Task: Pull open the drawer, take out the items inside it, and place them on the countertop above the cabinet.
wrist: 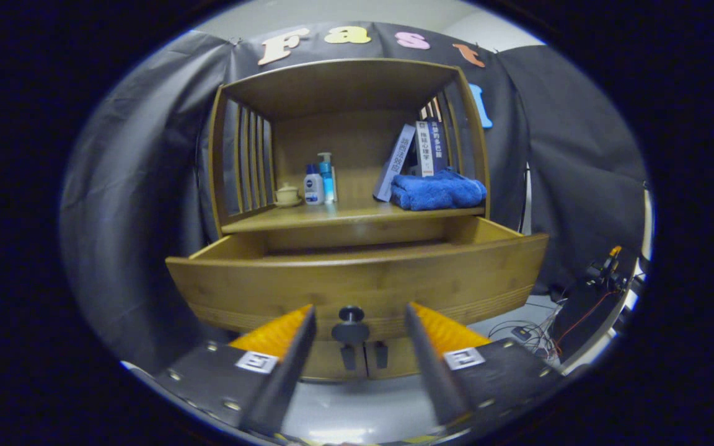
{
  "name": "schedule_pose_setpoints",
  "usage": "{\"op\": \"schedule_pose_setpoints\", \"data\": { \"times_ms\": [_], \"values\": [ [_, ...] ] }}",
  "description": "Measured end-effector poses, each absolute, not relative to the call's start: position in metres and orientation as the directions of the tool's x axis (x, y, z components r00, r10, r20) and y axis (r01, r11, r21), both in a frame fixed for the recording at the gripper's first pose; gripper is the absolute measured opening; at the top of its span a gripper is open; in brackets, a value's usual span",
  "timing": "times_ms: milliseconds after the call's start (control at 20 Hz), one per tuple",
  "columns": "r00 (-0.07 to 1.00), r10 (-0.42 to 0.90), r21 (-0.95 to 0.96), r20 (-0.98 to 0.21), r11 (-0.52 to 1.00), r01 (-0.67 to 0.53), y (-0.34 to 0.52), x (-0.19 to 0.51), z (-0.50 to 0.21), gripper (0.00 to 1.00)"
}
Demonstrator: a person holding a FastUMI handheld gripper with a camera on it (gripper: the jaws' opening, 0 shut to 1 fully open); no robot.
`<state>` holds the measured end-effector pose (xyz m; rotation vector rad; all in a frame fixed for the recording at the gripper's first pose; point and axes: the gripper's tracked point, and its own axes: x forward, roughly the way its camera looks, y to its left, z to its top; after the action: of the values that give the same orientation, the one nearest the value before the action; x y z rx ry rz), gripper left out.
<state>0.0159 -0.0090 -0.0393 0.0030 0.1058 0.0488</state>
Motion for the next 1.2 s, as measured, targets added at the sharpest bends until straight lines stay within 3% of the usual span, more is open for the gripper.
{"op": "schedule_pose_setpoints", "data": {
  "times_ms": [50,350,600,950,1200],
  "values": [
    [0.991,0.054,0.006,-0.123,0.999,-0.054,-0.007,0.016,-0.031,1.00],
    [0.972,0.057,-0.012,-0.230,0.998,-0.061,-0.007,0.059,0.027,1.00],
    [0.891,0.094,-0.012,-0.445,0.994,-0.111,0.000,0.118,0.028,1.00],
    [0.718,0.090,0.000,-0.691,0.992,-0.124,0.009,0.172,-0.023,1.00],
    [0.596,0.042,-0.035,-0.802,0.993,-0.117,0.011,0.179,-0.070,1.00]
  ]
}}
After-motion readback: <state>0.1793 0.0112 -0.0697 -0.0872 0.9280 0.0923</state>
